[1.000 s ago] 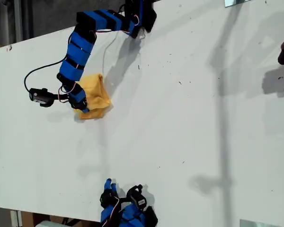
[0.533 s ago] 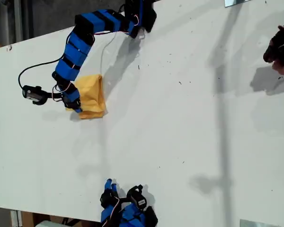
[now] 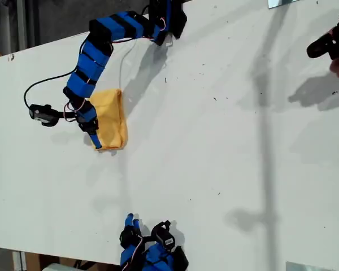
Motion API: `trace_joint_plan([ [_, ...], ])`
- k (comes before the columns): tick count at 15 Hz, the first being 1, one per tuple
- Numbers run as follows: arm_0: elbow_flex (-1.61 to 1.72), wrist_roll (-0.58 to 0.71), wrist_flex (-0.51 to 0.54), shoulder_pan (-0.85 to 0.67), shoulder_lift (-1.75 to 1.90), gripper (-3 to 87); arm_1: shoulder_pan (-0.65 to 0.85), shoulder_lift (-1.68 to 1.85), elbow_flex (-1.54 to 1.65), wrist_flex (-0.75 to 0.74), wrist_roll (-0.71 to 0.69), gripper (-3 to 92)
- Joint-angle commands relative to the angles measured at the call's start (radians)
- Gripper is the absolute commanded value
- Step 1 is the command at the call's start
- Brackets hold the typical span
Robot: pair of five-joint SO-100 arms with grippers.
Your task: Grasp corners of a square towel and fold twice.
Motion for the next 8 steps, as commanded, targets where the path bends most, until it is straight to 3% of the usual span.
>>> trace_joint_plan([
  [1, -0.003, -0.005, 0.006, 0.009, 0.006, 10.4, 0.035, 0.169, -0.064, 0.054, -0.012, 39.0],
  [4, -0.003, 0.0, 0.009, 0.008, 0.009, 10.5, 0.089, 0.5, 0.252, 0.236, 0.075, 40.4],
  [6, -0.021, -0.012, 0.046, 0.002, 0.015, 9.7, 0.023, 0.934, 0.67, 0.202, 0.106, 41.3],
  [8, -0.031, -0.005, 0.052, 0.018, 0.015, 11.9, -0.026, 1.39, 1.071, 0.183, 0.169, 35.4],
])
